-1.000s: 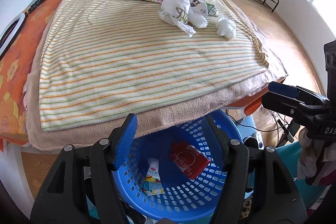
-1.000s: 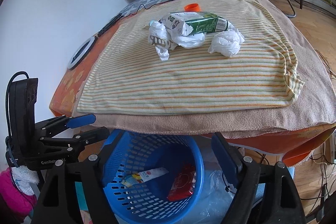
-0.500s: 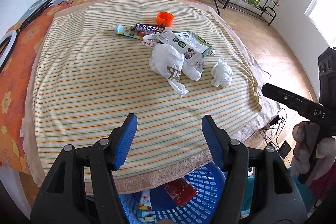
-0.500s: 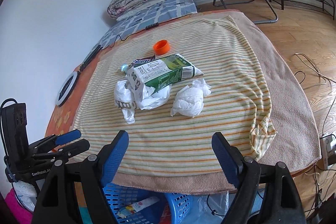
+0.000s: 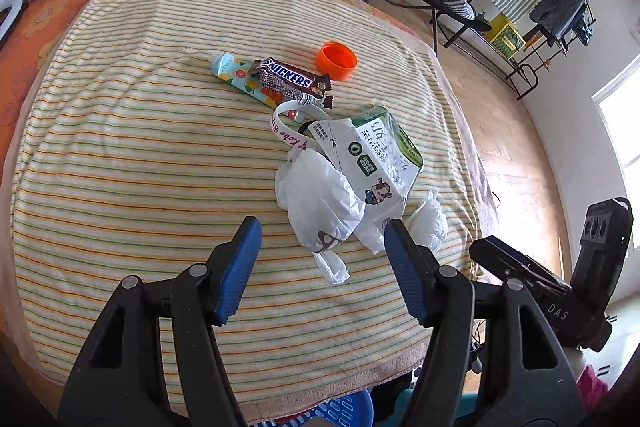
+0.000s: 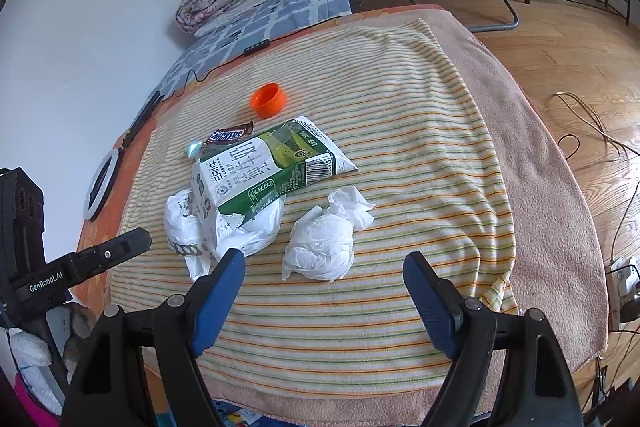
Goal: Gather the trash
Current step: 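Grasp the white plastic bag with the left tool while the right tool grasps the crumpled tissue, then carry the plastic bag and tissue over the blue basket and open both tools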
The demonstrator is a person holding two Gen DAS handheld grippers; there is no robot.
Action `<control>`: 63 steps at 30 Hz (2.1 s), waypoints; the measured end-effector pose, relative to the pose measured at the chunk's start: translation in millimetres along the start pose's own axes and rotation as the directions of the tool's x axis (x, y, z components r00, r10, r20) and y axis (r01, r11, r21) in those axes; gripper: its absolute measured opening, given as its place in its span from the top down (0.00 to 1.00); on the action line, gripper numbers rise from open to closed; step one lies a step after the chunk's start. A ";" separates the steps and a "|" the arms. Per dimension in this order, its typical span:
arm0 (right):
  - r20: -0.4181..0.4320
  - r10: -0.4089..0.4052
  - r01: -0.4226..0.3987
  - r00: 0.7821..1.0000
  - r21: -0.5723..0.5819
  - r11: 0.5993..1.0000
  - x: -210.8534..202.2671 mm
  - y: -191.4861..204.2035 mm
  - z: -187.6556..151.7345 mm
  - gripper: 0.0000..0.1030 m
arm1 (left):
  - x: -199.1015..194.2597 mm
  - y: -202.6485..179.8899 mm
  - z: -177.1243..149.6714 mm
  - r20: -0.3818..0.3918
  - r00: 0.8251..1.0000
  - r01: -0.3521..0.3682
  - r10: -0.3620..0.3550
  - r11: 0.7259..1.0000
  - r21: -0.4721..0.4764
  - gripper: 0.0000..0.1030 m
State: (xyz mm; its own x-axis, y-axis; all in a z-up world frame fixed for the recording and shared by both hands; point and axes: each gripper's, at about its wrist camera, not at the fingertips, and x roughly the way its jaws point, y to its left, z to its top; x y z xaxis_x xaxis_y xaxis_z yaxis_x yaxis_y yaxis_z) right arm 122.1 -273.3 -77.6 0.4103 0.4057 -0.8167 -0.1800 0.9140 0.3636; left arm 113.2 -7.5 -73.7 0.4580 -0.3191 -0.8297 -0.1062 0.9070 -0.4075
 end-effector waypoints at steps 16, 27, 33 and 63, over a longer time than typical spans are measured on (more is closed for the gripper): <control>-0.042 -0.021 0.021 0.999 0.007 1.000 30.7 -0.5 9.4 0.19 | 31.8 1.4 18.8 -0.046 0.998 0.030 -0.034 0.995 -0.096 0.47; -0.076 -0.045 0.044 0.996 -0.007 0.999 46.5 0.5 6.3 0.20 | 33.0 -2.5 16.6 -0.036 0.999 -0.006 0.004 0.998 -0.061 0.63; -0.088 -0.052 0.052 0.995 -0.002 0.999 55.6 -0.9 8.4 0.24 | 24.8 -4.6 17.0 -0.011 1.000 -0.014 0.014 0.999 -0.038 0.66; 0.017 0.021 -0.019 1.000 -0.100 0.995 -6.5 32.4 -13.0 0.73 | -82.7 32.4 -8.4 0.165 0.981 -0.107 0.100 0.994 0.031 0.70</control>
State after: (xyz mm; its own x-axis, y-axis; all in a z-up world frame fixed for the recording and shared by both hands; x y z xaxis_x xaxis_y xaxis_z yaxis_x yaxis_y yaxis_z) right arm 102.0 -246.3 -66.4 0.4216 0.4246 -0.8012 -0.2760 0.9018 0.3326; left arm 64.4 46.0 -21.5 0.5845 -0.1771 -0.7918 -0.1265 0.9440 -0.3046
